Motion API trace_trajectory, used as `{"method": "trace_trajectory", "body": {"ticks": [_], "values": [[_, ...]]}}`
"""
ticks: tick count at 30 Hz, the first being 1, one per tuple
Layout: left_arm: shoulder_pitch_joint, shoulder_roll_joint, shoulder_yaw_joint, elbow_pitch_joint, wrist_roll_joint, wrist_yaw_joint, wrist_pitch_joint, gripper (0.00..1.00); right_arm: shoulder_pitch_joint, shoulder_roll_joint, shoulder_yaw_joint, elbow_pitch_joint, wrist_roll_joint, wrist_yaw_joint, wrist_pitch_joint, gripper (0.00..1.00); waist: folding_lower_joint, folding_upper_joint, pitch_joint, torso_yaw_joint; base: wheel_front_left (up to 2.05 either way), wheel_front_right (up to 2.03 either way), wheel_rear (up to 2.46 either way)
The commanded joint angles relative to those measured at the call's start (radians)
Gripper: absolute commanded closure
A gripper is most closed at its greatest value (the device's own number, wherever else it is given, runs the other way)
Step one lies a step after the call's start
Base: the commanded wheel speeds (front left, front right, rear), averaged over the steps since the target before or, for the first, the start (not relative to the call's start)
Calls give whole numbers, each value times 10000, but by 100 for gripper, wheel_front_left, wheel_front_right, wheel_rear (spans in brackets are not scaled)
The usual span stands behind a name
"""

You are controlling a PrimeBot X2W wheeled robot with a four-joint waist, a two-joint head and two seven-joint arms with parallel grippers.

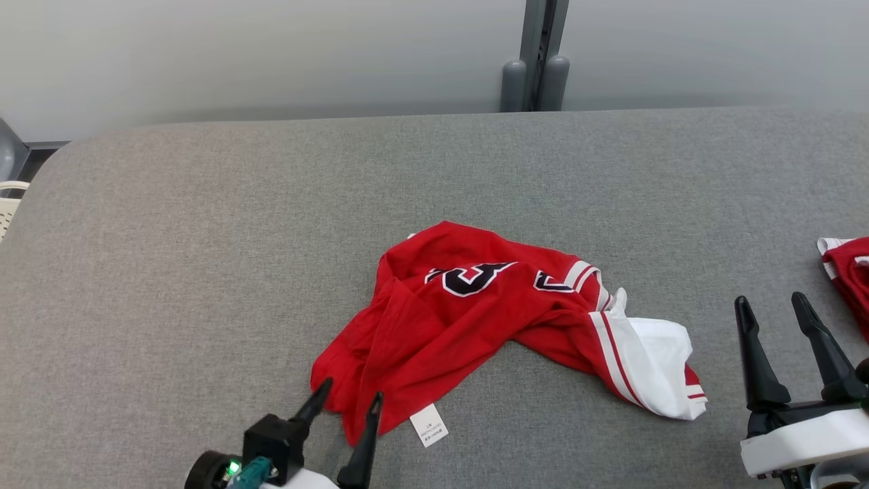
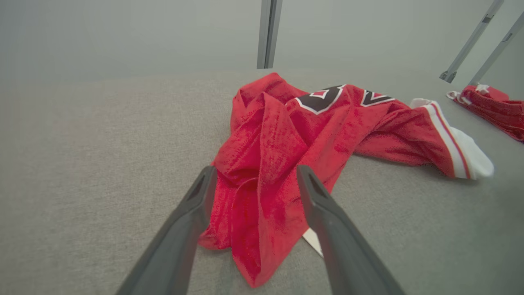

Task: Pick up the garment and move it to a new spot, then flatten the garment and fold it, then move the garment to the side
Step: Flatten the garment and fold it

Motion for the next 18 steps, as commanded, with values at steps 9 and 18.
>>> {"method": "trace_trajectory", "body": {"ticks": [9,18], "values": [[305,-275,-515,1142,-482,-240,783,0,-10,-1,61,106,142,4,1,0,0,0,389,-143,0,0,0],[-142,-315,-399,1739,-604,-426,507,100,-78,-172,158,395,291,4,218,0,0,0,652,-169,0,0,0]]}}
